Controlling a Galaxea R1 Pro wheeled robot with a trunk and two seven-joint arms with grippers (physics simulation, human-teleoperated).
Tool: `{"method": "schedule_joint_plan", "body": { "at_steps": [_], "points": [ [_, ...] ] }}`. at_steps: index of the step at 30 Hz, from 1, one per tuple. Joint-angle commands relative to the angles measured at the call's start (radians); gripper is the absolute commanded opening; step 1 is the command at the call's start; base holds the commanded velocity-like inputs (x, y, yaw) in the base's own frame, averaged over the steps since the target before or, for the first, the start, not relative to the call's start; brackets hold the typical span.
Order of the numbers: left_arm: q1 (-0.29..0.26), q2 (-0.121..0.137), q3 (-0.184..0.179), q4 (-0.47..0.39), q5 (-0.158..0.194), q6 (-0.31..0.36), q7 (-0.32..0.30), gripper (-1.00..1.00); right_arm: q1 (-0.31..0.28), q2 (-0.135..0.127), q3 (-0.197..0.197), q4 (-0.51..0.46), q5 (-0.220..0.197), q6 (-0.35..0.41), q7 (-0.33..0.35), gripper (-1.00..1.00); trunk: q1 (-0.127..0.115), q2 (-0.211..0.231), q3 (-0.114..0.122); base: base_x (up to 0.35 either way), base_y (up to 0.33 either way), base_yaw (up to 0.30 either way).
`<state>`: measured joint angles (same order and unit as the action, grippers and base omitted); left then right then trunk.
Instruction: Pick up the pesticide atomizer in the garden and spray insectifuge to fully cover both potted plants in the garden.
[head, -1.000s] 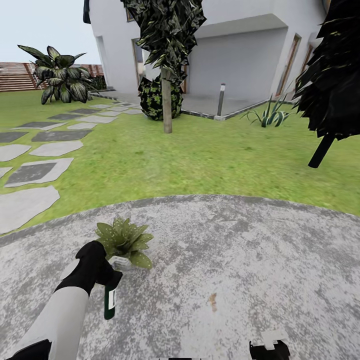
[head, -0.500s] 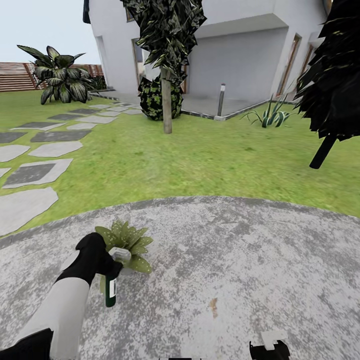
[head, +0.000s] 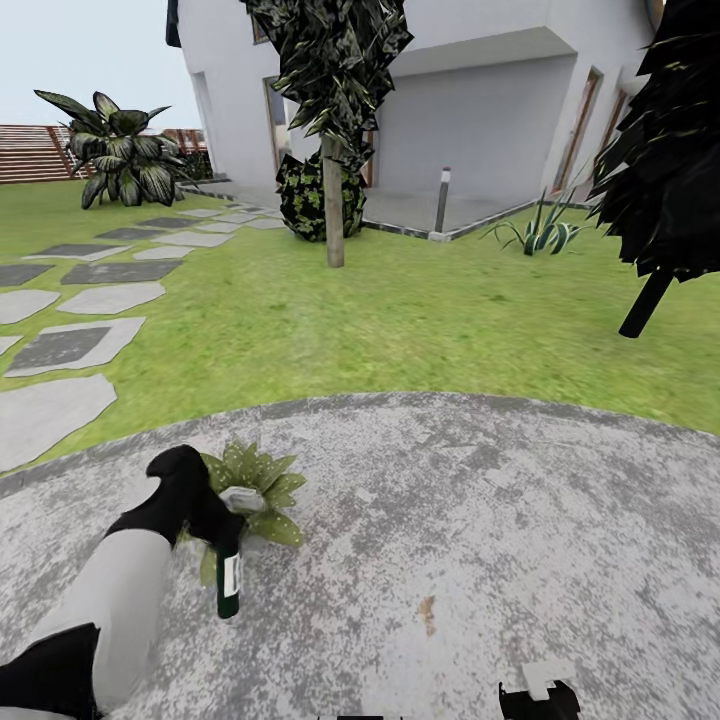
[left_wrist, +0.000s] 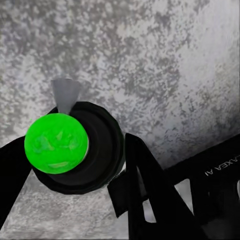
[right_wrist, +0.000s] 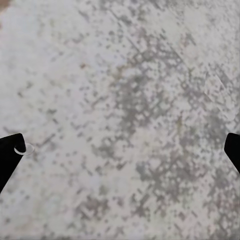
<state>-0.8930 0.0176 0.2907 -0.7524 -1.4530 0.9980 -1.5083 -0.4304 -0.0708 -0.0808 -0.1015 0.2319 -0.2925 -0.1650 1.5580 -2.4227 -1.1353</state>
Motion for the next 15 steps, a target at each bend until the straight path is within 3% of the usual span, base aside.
{"method": "schedule_joint_plan", "body": {
  "at_steps": [1, 2, 3, 6, 8, 11, 15],
  "points": [
    [-0.025, 0.003, -0.001, 0.001, -0.064, 0.011, -0.045, -1.00, -0.001, 0.000, -0.008, 0.001, 0.010, -0.004, -0.002, 1.00, 0.000, 0.000, -0.001, 0.000, 0.000, 0.000],
    [-0.055, 0.007, -0.005, 0.002, -0.133, 0.011, -0.062, -1.00, -0.001, 0.000, -0.008, 0.001, 0.010, -0.004, -0.002, 1.00, 0.000, 0.000, -0.001, 0.000, 0.000, 0.000],
    [-0.070, 0.011, -0.006, 0.003, -0.173, 0.009, -0.062, -1.00, -0.001, 0.000, -0.008, 0.001, 0.010, -0.004, -0.002, 1.00, 0.000, 0.000, -0.001, 0.000, 0.000, 0.000],
    [-0.106, 0.034, -0.009, -0.001, -0.287, 0.007, -0.062, -1.00, -0.001, 0.000, -0.008, 0.001, 0.010, -0.004, -0.002, 1.00, 0.000, 0.000, -0.001, 0.000, 0.000, 0.000],
    [-0.118, 0.045, -0.012, -0.005, -0.337, 0.007, -0.062, -1.00, -0.001, 0.000, -0.008, 0.001, 0.010, -0.004, -0.002, 1.00, 0.000, 0.000, -0.001, 0.000, 0.000, 0.000],
    [-0.120, 0.049, -0.018, -0.009, -0.376, 0.007, -0.062, -1.00, -0.001, 0.000, -0.008, 0.001, 0.010, -0.004, -0.002, 1.00, 0.000, 0.000, -0.001, 0.000, 0.000, 0.000],
    [-0.110, 0.048, -0.021, -0.010, -0.386, 0.009, -0.062, -1.00, -0.001, -0.004, -0.007, 0.002, 0.011, -0.004, -0.001, 1.00, 0.000, 0.000, -0.001, 0.000, 0.000, 0.000]
  ]
}}
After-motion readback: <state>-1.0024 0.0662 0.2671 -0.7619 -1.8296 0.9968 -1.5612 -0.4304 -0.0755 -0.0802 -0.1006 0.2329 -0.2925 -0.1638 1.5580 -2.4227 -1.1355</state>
